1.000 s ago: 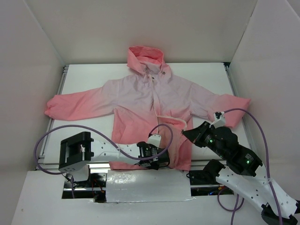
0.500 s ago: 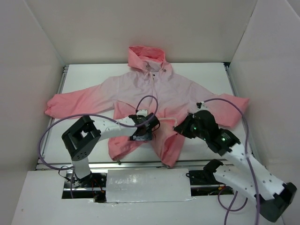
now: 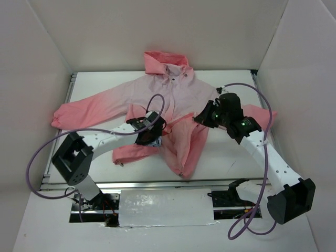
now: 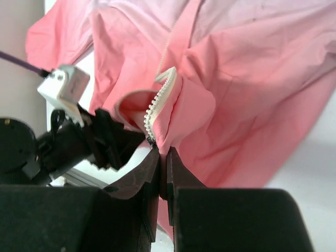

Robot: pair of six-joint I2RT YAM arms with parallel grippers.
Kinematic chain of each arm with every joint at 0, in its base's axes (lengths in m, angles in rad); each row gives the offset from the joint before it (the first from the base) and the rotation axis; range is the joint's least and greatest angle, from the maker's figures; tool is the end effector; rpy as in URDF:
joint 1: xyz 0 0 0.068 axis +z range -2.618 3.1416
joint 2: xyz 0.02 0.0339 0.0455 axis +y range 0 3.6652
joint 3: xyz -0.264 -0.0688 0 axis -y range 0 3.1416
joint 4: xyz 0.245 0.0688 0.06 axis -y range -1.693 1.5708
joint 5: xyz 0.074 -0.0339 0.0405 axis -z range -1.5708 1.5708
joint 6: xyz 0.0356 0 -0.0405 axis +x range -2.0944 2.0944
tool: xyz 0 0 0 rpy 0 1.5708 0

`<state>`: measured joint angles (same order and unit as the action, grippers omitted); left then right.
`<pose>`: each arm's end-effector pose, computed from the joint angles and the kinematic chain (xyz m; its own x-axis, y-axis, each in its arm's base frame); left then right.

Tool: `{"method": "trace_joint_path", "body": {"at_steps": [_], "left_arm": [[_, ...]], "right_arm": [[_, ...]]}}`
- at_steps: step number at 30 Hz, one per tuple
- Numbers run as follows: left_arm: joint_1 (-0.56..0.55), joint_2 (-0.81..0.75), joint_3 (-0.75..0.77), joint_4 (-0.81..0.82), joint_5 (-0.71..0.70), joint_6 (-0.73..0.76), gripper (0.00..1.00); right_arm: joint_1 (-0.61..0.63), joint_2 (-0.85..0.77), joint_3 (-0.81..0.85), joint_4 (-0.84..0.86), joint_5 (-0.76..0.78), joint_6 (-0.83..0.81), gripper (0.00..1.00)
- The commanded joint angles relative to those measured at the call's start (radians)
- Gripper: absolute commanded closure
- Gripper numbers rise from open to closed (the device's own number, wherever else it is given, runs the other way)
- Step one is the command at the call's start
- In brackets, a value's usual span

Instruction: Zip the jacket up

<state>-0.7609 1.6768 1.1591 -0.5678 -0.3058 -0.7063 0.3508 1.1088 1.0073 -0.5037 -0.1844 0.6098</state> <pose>0.2543 -0.2273 0.2114 -0.8481 -0.0470 -0.5277 0.0071 0.9949 -0.1002 0.2248 0.0892 0.3227 -0.7126 0.3388 -0.6144 -0.0870 0.8263 0.5565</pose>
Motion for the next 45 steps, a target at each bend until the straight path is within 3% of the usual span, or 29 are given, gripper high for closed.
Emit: {"method": "trace_joint_path", "body": {"at_steps": [1, 5, 10, 18, 30, 39, 45], "left_arm": [[-0.043, -0.104, -0.128, 0.006, 0.089, 0.008, 0.28], [-0.103, -0.181, -0.191, -0.004, 0.128, -0.036, 0.27], [-0.156, -0.236, -0.153, -0.030, 0.112, -0.096, 0.24], [-0.195, -0.155, -0.059, -0.086, 0.059, -0.085, 0.30], [-0.235, -0.177, -0.251, -0.046, 0.025, -0.159, 0.31], [-0.235, -0.135, -0.239, 0.016, 0.019, -0.171, 0.32], [-0.235, -0.100, -0.260, 0.032, -0.006, -0.203, 0.38]], "right_arm": [[-0.012, -0.018, 0.001, 0.034, -0.067, -0.064, 1.00], [-0.012, -0.041, -0.049, 0.048, -0.116, -0.085, 1.00], [-0.010, -0.066, -0.079, 0.048, -0.159, -0.096, 1.00], [-0.010, -0.093, -0.110, 0.041, -0.178, -0.091, 1.00], [-0.010, -0.119, -0.150, 0.042, -0.193, -0.090, 1.00], [-0.012, -0.115, -0.161, 0.053, -0.213, -0.084, 1.00], [-0.010, -0.127, -0.171, 0.054, -0.217, -0.077, 1.00]]}}
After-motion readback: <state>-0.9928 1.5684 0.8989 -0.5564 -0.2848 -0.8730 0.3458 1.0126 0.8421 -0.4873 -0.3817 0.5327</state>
